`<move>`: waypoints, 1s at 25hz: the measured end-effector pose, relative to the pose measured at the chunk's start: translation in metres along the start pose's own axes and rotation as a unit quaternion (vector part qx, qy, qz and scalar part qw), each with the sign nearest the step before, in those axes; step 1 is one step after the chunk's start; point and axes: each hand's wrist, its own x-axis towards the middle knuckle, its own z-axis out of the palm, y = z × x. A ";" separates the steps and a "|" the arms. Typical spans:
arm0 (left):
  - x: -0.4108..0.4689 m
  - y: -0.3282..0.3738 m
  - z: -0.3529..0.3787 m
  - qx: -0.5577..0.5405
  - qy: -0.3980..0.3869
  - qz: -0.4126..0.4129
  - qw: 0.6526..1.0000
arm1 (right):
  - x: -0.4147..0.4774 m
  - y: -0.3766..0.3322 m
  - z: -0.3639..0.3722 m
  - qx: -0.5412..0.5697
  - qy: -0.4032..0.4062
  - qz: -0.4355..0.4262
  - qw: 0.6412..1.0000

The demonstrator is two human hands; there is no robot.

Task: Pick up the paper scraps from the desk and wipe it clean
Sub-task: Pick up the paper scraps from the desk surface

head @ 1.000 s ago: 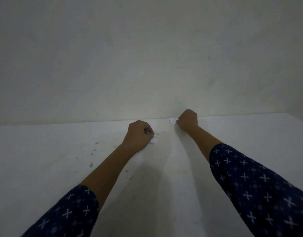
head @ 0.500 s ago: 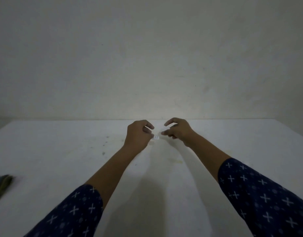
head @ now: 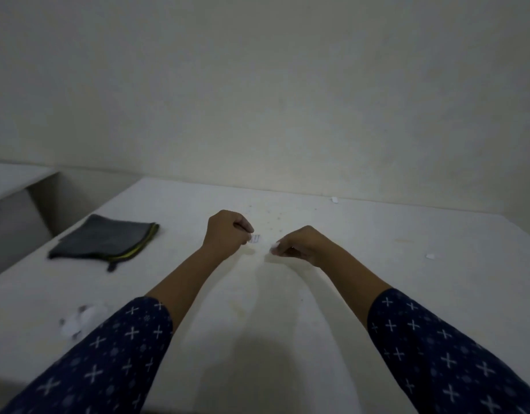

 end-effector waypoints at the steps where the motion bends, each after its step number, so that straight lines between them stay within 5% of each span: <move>1: -0.014 -0.004 -0.012 0.008 0.008 -0.005 1.000 | -0.011 0.000 0.011 0.019 -0.007 0.005 1.000; 11: -0.123 -0.051 -0.122 0.054 0.094 -0.059 0.992 | -0.104 0.008 0.161 -0.033 -0.109 -0.108 0.988; 16: -0.153 -0.083 -0.153 0.110 0.185 -0.082 0.973 | -0.113 0.026 0.226 -0.068 -0.069 -0.108 0.989; 25: -0.156 -0.106 -0.151 0.204 0.134 -0.017 0.970 | -0.108 0.044 0.239 -0.204 0.032 -0.229 0.951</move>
